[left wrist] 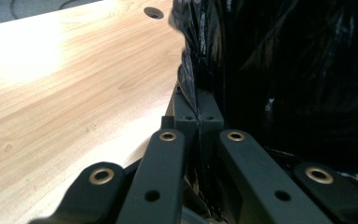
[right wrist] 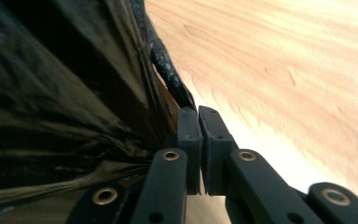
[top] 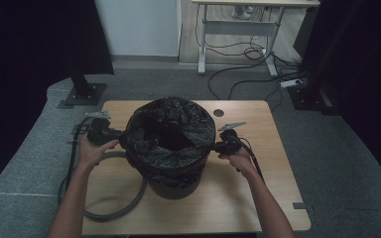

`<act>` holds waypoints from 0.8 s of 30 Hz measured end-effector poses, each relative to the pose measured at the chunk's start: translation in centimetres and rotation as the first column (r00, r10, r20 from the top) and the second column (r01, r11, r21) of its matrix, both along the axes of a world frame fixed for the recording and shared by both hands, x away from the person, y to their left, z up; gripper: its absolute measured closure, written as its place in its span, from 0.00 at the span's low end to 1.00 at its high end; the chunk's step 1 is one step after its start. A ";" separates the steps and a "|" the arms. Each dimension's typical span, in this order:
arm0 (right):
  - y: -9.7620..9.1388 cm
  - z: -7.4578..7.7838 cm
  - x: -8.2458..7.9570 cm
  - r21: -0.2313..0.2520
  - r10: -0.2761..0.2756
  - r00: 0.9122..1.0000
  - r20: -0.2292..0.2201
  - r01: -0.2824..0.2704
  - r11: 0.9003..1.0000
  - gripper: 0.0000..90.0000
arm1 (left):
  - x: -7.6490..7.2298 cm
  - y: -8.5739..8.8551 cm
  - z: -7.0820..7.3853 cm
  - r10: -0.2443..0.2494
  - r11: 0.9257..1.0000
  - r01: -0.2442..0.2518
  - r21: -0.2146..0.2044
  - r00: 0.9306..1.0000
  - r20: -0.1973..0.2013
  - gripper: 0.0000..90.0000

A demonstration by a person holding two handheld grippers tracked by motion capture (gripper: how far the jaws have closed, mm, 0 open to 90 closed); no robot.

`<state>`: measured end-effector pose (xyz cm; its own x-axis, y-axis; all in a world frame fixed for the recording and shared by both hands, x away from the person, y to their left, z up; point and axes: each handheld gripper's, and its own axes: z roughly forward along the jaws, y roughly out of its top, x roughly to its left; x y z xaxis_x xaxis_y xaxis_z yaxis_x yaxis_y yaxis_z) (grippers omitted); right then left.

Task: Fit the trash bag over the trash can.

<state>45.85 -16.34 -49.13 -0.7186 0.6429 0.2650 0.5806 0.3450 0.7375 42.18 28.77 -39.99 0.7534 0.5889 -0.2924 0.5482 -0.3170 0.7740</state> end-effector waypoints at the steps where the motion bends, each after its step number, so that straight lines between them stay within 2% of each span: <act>1: -0.4 0.2 -0.3 0.004 -0.009 1.000 0.012 0.009 1.000 0.83 | -0.1 0.1 0.0 -0.002 1.000 0.002 -0.002 1.000 0.005 1.00; 2: -0.8 0.6 -0.7 0.021 -0.031 0.999 0.040 0.030 0.999 0.73 | -0.3 0.2 0.0 -0.004 1.000 0.004 -0.005 1.000 0.012 1.00; 4: -2.1 1.9 -1.8 0.093 -0.076 0.993 0.092 0.068 0.993 0.64 | -0.6 0.3 0.2 -0.005 1.000 0.005 -0.015 1.000 0.021 1.00; 5: -2.7 2.8 -2.4 0.135 -0.083 0.990 0.111 0.068 0.988 0.61 | -0.7 0.4 0.3 -0.004 1.000 0.005 -0.019 1.000 0.026 1.00; 7: -3.7 4.5 -3.9 0.161 -0.080 0.983 0.166 0.053 0.985 0.51 | -1.0 0.6 0.5 -0.004 1.000 0.005 -0.028 0.999 0.034 1.00; 9: -4.3 6.0 -5.7 0.204 -0.047 0.979 0.200 0.005 0.979 0.45 | -1.3 0.8 0.7 -0.007 0.999 0.008 -0.035 0.999 0.041 1.00; 11: -4.2 6.9 -7.7 0.218 -0.001 0.973 0.232 -0.051 0.975 0.37 | -1.9 1.0 0.8 -0.005 0.999 0.007 -0.039 0.999 0.049 1.00; 12: -3.9 7.3 -9.2 0.228 0.036 0.969 0.243 -0.094 0.969 0.33 | -2.1 1.0 0.8 -0.008 0.999 0.010 -0.040 0.999 0.051 1.00; 14: -3.1 7.6 -11.5 0.209 0.075 0.961 0.265 -0.133 0.969 0.28 | -2.5 1.1 0.8 -0.009 0.999 0.012 -0.044 0.998 0.054 1.00; 16: -1.9 8.0 -13.8 0.191 0.111 0.946 0.306 -0.175 0.966 0.23 | -2.9 1.2 0.8 -0.015 0.998 0.018 -0.054 0.998 0.056 1.00; 18: -0.8 8.5 -15.5 0.184 0.120 0.933 0.338 -0.191 0.964 0.22 | -3.2 1.1 0.8 -0.020 0.998 0.023 -0.060 0.998 0.055 1.00; 19: -0.2 8.7 -16.0 0.180 0.117 0.931 0.345 -0.188 0.966 0.22 | -3.3 1.1 0.8 -0.022 0.998 0.026 -0.062 0.998 0.053 1.00; 21: 1.0 9.0 -16.7 0.123 0.100 0.921 0.376 -0.156 0.980 0.22 | -3.5 0.9 0.7 -0.025 0.998 0.028 -0.062 0.998 0.052 1.00; 22: 1.4 9.1 -16.9 0.105 0.090 0.916 0.391 -0.142 0.984 0.25 | -3.5 0.9 0.8 -0.028 0.998 0.031 -0.061 0.998 0.051 1.00; 24: 1.7 9.1 -17.0 0.105 0.067 0.908 0.413 -0.120 0.987 0.41 | -3.6 0.9 0.8 -0.031 0.997 0.034 -0.063 0.998 0.051 1.00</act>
<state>28.84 -14.60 -40.04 -0.8362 0.5484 0.0101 0.1900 0.2724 0.9432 38.61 29.65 -39.21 0.7865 0.5454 -0.2898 0.4984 -0.2834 0.8193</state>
